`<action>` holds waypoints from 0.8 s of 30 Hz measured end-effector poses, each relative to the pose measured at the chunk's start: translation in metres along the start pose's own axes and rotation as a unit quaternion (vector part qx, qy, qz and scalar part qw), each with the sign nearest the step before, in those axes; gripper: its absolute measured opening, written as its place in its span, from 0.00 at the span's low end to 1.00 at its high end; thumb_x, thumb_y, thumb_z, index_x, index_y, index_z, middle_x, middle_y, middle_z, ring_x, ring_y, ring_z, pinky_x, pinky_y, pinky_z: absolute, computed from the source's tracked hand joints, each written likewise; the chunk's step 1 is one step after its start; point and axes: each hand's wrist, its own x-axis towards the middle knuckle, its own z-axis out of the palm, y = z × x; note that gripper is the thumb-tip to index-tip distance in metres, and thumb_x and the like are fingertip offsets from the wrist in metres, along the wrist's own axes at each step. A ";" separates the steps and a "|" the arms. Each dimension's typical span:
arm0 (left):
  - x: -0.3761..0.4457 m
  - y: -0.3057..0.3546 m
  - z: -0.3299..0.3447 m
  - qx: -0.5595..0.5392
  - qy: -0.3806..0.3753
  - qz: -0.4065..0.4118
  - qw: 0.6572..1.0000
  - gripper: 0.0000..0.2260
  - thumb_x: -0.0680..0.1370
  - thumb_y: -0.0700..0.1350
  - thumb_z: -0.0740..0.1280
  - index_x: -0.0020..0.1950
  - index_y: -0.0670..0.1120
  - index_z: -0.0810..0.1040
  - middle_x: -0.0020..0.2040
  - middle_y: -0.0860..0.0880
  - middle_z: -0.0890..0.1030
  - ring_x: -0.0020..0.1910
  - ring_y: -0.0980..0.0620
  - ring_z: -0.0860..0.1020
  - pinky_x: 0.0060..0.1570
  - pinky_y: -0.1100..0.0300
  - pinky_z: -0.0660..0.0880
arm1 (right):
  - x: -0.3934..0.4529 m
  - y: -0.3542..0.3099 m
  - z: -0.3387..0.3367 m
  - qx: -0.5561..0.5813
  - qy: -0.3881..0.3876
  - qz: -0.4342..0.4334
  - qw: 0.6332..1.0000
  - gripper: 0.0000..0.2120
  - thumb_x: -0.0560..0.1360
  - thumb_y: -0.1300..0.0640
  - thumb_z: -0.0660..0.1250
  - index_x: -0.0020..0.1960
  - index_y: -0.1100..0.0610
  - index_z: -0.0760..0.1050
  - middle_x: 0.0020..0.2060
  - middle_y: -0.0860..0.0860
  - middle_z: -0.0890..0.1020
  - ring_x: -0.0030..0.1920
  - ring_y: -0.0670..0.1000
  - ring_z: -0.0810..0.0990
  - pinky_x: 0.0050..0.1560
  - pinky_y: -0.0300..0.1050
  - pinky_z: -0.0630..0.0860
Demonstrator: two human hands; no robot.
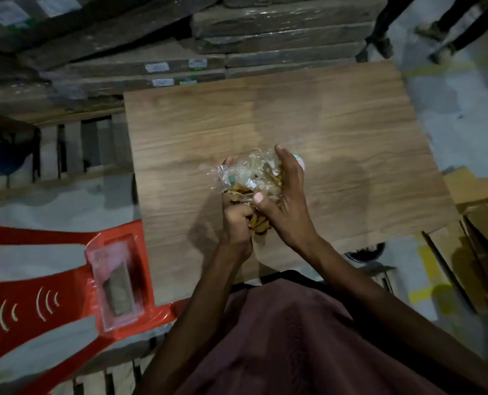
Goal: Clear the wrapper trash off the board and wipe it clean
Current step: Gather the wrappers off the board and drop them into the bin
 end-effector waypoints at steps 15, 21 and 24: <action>-0.010 -0.060 0.144 0.315 -0.289 0.251 0.868 0.47 0.69 0.41 0.69 0.83 0.56 0.48 0.84 0.56 0.54 0.77 0.54 0.68 0.73 0.55 0.70 | -0.039 0.021 -0.157 0.177 0.313 0.120 0.925 0.28 0.80 0.53 0.64 0.78 0.53 0.64 0.75 0.46 0.67 0.70 0.37 0.74 0.61 0.35 0.76; -0.006 -0.161 0.236 0.416 -0.348 0.182 0.820 0.33 0.72 0.37 0.67 0.78 0.45 0.67 0.72 0.42 0.69 0.68 0.65 0.71 0.63 0.69 0.71 | -0.080 0.090 -0.261 0.266 0.434 0.167 0.844 0.25 0.82 0.53 0.65 0.78 0.52 0.63 0.73 0.57 0.73 0.67 0.56 0.79 0.60 0.52 0.80; 0.000 -0.228 0.283 0.449 -0.358 0.122 0.810 0.31 0.74 0.42 0.66 0.79 0.49 0.68 0.72 0.45 0.71 0.70 0.54 0.73 0.66 0.57 0.75 | -0.097 0.142 -0.317 0.278 0.488 0.210 0.800 0.26 0.79 0.47 0.69 0.75 0.47 0.68 0.75 0.57 0.72 0.71 0.59 0.77 0.68 0.62 0.77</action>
